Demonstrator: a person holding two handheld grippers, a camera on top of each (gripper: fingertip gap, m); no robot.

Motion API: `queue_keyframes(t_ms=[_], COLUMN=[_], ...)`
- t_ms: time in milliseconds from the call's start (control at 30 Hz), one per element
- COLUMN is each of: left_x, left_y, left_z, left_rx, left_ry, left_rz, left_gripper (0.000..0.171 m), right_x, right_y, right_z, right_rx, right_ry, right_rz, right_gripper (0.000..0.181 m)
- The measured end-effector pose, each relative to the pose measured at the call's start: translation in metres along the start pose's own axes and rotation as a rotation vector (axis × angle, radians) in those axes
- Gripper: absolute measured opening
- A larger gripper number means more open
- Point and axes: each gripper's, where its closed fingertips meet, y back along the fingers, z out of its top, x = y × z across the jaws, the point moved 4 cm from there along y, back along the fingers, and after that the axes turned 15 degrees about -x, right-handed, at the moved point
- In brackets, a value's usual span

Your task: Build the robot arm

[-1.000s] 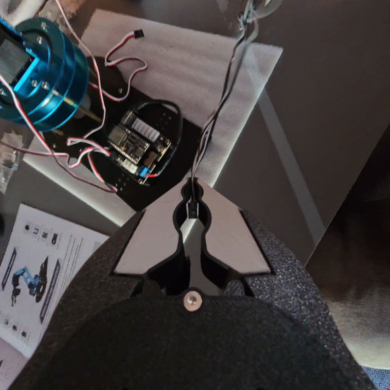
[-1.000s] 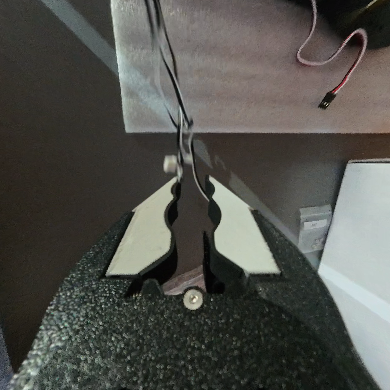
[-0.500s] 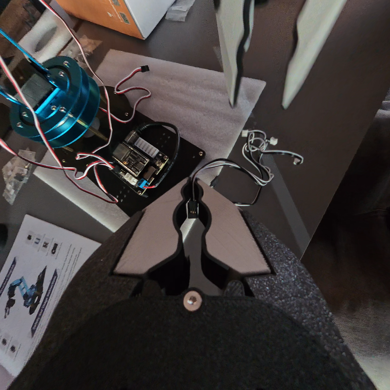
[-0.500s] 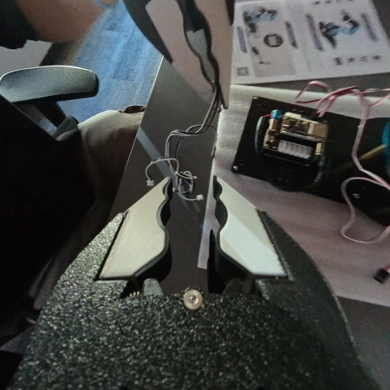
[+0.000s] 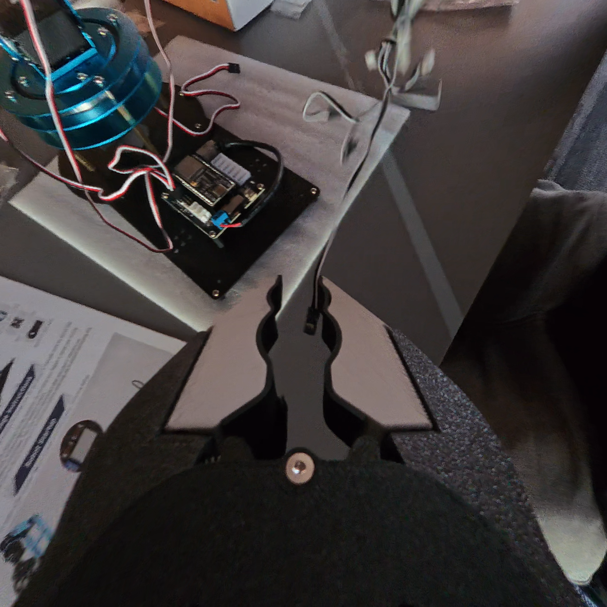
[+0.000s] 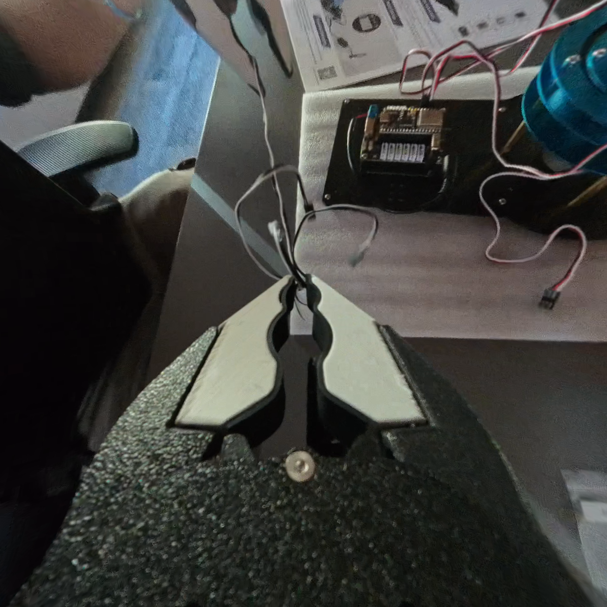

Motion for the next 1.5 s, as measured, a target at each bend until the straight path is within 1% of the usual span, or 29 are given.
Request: queue_keyframes(t_ms=[33, 67, 100, 167, 267, 300, 333, 367, 400, 467, 533, 600, 633, 667, 700, 800, 867, 933, 967, 1000, 1033, 1100, 1200, 1267, 1300, 1333, 1400, 1433, 1500], left_x=[-0.004, -0.006, -0.005, -0.004, -0.005, -0.005, -0.005, -0.004, -0.004, -0.009, -0.015, -0.017, -0.015, -0.013, -0.011, -0.008, -0.007, -0.004, 0.0, 0.006, 0.014, 0.031, 0.058, 0.075, 0.081, 0.085, 0.088, 0.091, 0.098], left_y=[0.0, 0.0, 0.0, -0.001, -0.004, -0.005, -0.006, -0.007, -0.007, -0.008, -0.015, -0.028, -0.036, -0.043, -0.05, -0.065, -0.063, -0.05, -0.04, -0.028, -0.013, 0.02, 0.068, 0.098, 0.111, 0.123, 0.139, 0.147, 0.164], left_z=[-0.002, -0.003, -0.005, -0.008, -0.006, -0.005, -0.005, -0.004, -0.001, 0.007, 0.01, 0.004, 0.0, -0.004, -0.007, -0.01, -0.014, -0.002, 0.01, 0.024, 0.041, 0.072, 0.108, 0.129, 0.139, 0.15, 0.166, 0.173, 0.183], left_rx=[-0.004, -0.009, -0.015, -0.016, -0.042, -0.041, -0.034, -0.03, -0.035, -0.054, -0.039, 0.035, 0.069, 0.092, 0.104, 0.119, 0.16, 0.133, 0.097, 0.054, 0.007, -0.08, -0.146, -0.139, -0.14, -0.146, -0.153, -0.143, -0.104], left_ry=[-0.002, -0.008, -0.007, 0.015, 0.026, 0.023, 0.017, 0.009, 0.004, 0.016, 0.024, -0.014, -0.039, -0.041, -0.017, 0.056, 0.012, -0.064, -0.081, -0.092, -0.109, -0.152, -0.223, -0.298, -0.321, -0.333, -0.355, -0.378, -0.436], left_rz=[-0.019, -0.021, -0.012, -0.01, -0.017, -0.014, -0.007, 0.002, 0.008, -0.012, -0.036, -0.033, -0.019, -0.012, -0.01, 0.011, 0.049, 0.094, 0.121, 0.155, 0.195, 0.286, 0.408, 0.494, 0.523, 0.531, 0.526, 0.547, 0.622], left_gripper=[0.021, 0.022, 0.022, 0.021, 0.019, 0.013, 0.01, 0.01, 0.01, 0.012, 0.028, 0.038, 0.039, 0.039, 0.037, 0.004, 0.001, 0.0, 0.0, 0.0, 0.0, 0.0, 0.0, 0.0, 0.0, 0.0, 0.0, 0.0, 0.0], right_x=[-0.007, -0.019, -0.027, -0.027, -0.044, -0.049, -0.052, -0.052, -0.046, -0.026, -0.003, 0.014, 0.019, 0.019, 0.017, 0.016, 0.011, 0.013, 0.014, 0.013, 0.014, 0.014, 0.009, 0.004, 0.003, 0.0, -0.003, -0.006, -0.009], right_y=[0.012, 0.024, 0.033, 0.042, 0.056, 0.061, 0.065, 0.064, 0.058, 0.035, 0.004, -0.028, -0.042, -0.056, -0.068, -0.087, -0.086, -0.08, -0.077, -0.074, -0.07, -0.06, -0.049, -0.041, -0.037, -0.034, -0.027, -0.023, -0.016], right_z=[-0.001, -0.006, -0.011, -0.02, -0.037, -0.038, -0.035, -0.027, -0.014, 0.012, 0.03, 0.041, 0.042, 0.04, 0.033, 0.01, -0.005, -0.025, -0.033, -0.036, -0.037, -0.04, -0.043, -0.043, -0.042, -0.045, -0.045, -0.046, -0.049], right_rx=[-0.002, 0.012, 0.013, 0.031, 0.115, 0.13, 0.127, 0.096, 0.043, -0.053, -0.104, -0.107, -0.087, -0.056, -0.004, 0.133, 0.198, 0.269, 0.296, 0.297, 0.295, 0.311, 0.316, 0.306, 0.291, 0.293, 0.267, 0.269, 0.257], right_ry=[-0.019, -0.003, 0.0, -0.054, -0.039, -0.036, -0.034, -0.028, -0.019, 0.025, 0.044, 0.024, 0.02, 0.03, 0.051, 0.108, 0.168, 0.179, 0.187, 0.214, 0.238, 0.264, 0.261, 0.242, 0.231, 0.224, 0.212, 0.215, 0.193], right_rz=[-0.029, -0.108, -0.153, -0.129, -0.267, -0.312, -0.348, -0.364, -0.35, -0.269, -0.163, -0.068, -0.034, -0.032, -0.049, -0.074, -0.117, -0.093, -0.079, -0.09, -0.093, -0.095, -0.107, -0.122, -0.128, -0.134, -0.145, -0.165, -0.176], right_gripper=[0.004, 0.0, 0.0, 0.0, 0.0, 0.0, 0.003, 0.015, 0.022, 0.035, 0.042, 0.047, 0.048, 0.048, 0.051, 0.057, 0.054, 0.039, 0.036, 0.033, 0.026, 0.02, 0.015, 0.015, 0.012, 0.013, 0.007, 0.005, 0.006])
